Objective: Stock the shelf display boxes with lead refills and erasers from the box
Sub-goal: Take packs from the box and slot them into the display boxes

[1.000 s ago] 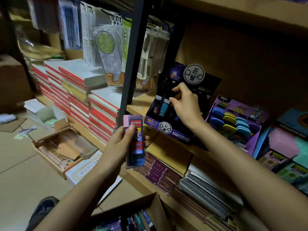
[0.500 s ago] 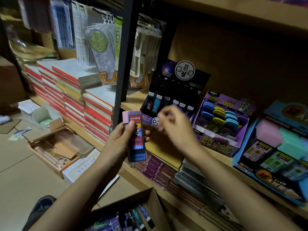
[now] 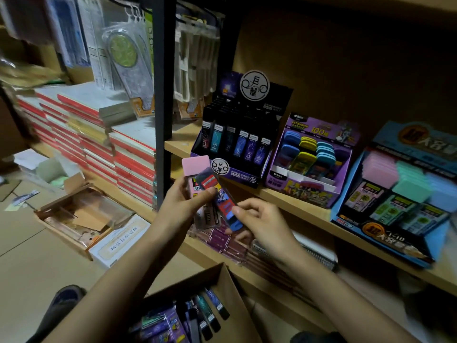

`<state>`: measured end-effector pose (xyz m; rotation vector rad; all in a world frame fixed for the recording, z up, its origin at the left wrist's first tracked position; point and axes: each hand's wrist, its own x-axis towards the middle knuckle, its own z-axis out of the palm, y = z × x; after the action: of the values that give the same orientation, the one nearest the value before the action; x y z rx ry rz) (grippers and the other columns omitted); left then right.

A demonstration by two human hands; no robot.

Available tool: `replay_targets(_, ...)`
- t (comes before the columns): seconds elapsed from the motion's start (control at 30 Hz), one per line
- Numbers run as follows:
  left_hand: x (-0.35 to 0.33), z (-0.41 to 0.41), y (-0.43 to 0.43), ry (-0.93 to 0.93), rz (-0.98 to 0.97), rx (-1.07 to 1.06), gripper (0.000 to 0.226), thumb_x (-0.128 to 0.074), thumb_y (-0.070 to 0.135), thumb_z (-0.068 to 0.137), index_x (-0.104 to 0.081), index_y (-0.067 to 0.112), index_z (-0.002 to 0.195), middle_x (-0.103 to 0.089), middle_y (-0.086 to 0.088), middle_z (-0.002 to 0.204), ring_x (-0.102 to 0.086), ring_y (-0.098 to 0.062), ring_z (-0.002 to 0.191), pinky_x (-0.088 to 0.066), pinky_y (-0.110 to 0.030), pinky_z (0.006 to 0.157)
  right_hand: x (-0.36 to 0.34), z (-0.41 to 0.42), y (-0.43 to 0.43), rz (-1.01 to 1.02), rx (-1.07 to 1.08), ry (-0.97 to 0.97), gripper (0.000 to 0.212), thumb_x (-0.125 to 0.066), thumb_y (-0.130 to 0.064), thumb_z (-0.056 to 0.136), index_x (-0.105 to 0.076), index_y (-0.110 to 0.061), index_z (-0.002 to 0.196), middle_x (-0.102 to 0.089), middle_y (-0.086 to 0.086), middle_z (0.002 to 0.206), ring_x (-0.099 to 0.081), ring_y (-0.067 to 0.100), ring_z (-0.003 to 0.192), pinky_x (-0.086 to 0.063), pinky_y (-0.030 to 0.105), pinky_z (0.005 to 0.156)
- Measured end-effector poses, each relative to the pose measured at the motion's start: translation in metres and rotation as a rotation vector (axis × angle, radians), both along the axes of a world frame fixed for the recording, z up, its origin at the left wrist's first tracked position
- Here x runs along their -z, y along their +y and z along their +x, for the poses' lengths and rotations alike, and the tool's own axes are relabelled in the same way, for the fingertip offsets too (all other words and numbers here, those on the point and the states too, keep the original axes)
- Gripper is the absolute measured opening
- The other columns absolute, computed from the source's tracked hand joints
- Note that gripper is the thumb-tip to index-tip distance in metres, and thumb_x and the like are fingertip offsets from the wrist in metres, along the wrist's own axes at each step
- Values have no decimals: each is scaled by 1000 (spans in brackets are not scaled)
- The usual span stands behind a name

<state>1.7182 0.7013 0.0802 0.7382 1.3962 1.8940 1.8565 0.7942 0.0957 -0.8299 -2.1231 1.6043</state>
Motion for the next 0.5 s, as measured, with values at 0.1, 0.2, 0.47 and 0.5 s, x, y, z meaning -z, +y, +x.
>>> replay_targets(0.1, 2, -1, 3, -23, -22, 41, 47, -72, 17, 67, -55, 19, 111, -73, -3, 98, -71, -22, 88, -58, -39, 70, -7, 7, 12, -6, 140, 69, 7, -60, -13, 91, -55, -10, 94, -66, 3, 79, -62, 7, 57, -47, 18, 48)
replay_targets(0.2, 4, 7, 7, 9, -76, 134, 53, -73, 13, 63, -54, 17, 113, -72, -5, 99, -71, -21, 89, -59, -35, 74, -12, 11, 24, -90, 294, 197, 13, -63, -10, 87, -50, -12, 90, -64, 4, 75, -55, 5, 52, -44, 17, 47)
replay_targets(0.47, 11, 42, 25, 93, -134, 249, 38, -69, -2, 78, -56, 17, 108, -72, -2, 90, -70, -15, 82, -59, -26, 70, -18, 23, 40, -2, 274, 218, 13, -60, -7, 89, -61, -19, 89, -70, -1, 82, -63, 8, 76, -49, 19, 63)
replay_targets(0.5, 11, 43, 26, 82, -128, 262, 36, -69, -1, 78, -57, 16, 107, -73, -2, 89, -70, -16, 81, -59, -25, 70, -19, 25, 42, 34, 275, 205, 14, -60, -6, 89, -62, -20, 89, -70, 1, 83, -64, 9, 77, -50, 18, 61)
